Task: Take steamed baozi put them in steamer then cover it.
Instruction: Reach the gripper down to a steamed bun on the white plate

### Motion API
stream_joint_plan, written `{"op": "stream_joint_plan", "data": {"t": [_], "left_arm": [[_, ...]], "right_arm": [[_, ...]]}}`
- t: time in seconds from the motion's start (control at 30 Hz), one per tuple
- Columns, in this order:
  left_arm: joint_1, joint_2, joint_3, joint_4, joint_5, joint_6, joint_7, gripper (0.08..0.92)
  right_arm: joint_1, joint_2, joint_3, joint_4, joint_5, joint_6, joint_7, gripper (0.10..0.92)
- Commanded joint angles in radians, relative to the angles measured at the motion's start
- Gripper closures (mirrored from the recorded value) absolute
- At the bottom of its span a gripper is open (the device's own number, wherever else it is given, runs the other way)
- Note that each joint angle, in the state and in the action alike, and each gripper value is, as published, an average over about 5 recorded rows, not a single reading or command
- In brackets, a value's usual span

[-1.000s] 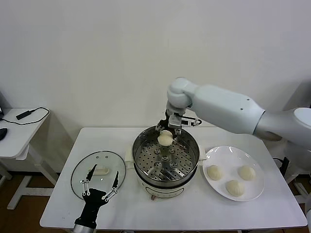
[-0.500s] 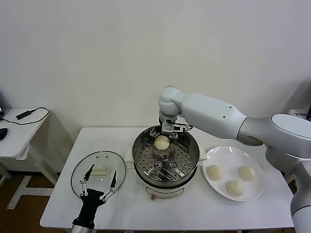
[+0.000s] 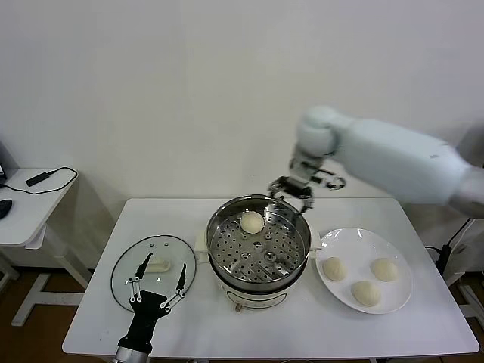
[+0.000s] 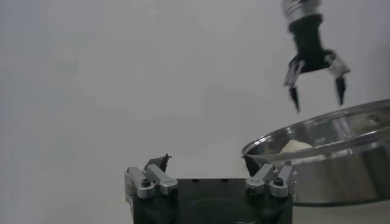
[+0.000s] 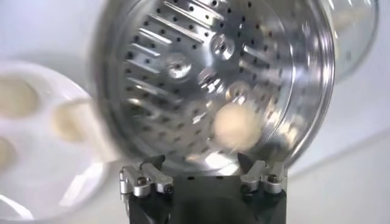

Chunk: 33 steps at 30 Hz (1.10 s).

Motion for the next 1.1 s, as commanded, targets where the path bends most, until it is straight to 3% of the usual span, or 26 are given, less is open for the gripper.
{"op": "stream_joint_plan", "data": {"t": [0.03, 0.3, 0.67, 1.1], "left_arm": [[0.001, 0.000, 0.010, -0.003, 0.003, 0.002, 0.001, 0.177], [0.002, 0.000, 0.008, -0.009, 0.005, 0.005, 0.000, 0.177], [-0.001, -0.004, 0.005, 0.007, 0.006, 0.005, -0.003, 0.177], [-0.001, -0.004, 0.009, 0.015, 0.001, 0.005, -0.004, 0.177]], "right_arm": [[0.072, -0.274, -0.104, 0.044, 0.216, -0.215, -0.015, 0.203], [-0.124, -0.329, -0.167, 0.014, 0.236, -0.288, 0.093, 0.203], [-0.362, -0.212, -0.006, -0.131, 0.201, -0.305, 0.188, 0.203], [-0.420, -0.125, 0.038, -0.203, 0.190, -0.287, 0.227, 0.203]]}}
